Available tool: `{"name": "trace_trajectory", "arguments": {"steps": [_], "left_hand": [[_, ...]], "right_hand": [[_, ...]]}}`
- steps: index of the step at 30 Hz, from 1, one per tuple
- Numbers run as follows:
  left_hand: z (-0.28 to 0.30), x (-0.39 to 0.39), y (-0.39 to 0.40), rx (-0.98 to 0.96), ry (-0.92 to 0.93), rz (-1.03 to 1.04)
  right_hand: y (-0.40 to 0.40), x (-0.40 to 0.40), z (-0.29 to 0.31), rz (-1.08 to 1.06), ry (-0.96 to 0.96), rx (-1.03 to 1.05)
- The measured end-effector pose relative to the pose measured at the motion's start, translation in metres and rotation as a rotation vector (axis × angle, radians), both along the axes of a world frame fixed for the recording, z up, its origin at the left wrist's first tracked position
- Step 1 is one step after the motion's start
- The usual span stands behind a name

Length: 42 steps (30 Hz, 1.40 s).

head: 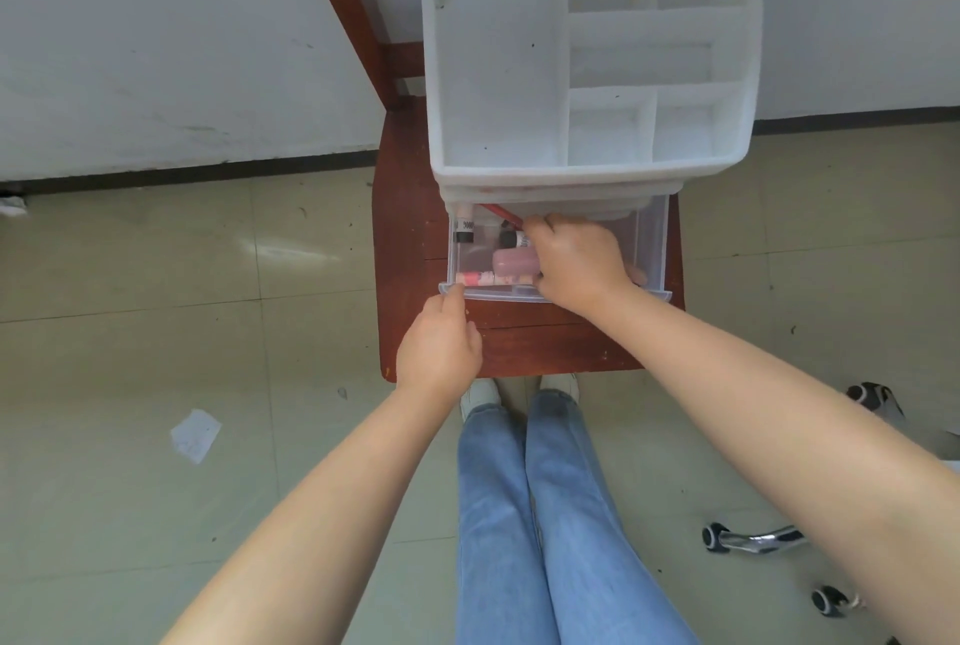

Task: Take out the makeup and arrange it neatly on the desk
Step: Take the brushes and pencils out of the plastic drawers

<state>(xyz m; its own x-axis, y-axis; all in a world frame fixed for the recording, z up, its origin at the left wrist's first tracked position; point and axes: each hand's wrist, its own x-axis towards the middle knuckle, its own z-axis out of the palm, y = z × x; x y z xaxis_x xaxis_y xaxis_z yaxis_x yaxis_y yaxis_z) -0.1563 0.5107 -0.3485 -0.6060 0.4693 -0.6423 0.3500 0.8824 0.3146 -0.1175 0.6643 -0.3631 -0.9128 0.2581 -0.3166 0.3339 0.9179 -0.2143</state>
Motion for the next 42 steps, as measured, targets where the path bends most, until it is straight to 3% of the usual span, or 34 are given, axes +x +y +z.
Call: {"name": "trace_trajectory", "arguments": {"steps": [5,9,16,26,30,33,35,42], "left_hand": [[0.009,-0.01,0.005,-0.061,0.101,-0.101],[0.011,-0.012,0.029,0.02,0.138,-0.23],[-0.02,-0.024,0.086,-0.056,0.187,-0.566],[-0.036,-0.03,0.098,-0.224,0.328,-0.966],[-0.036,-0.039,0.097,-0.242,0.259,-0.971],[-0.037,-0.039,0.092,-0.159,0.229,-0.909],[-0.036,-0.037,0.087,-0.094,0.236,-0.874],[-0.026,-0.014,0.108,0.068,0.149,-0.828]], "right_hand": [[-0.002,0.045,0.027,-0.084,0.243,-0.017],[-0.018,0.095,0.02,-0.156,0.048,-0.052],[-0.022,0.111,-0.011,-0.152,-0.303,-0.171],[-0.003,0.095,-0.021,-0.036,-0.187,0.009],[0.004,0.093,-0.021,-0.018,-0.269,-0.001],[0.007,0.097,-0.02,0.006,-0.228,-0.038],[0.007,0.097,-0.019,-0.029,-0.299,-0.087],[0.0,0.098,-0.031,-0.036,-0.113,0.061]]}}
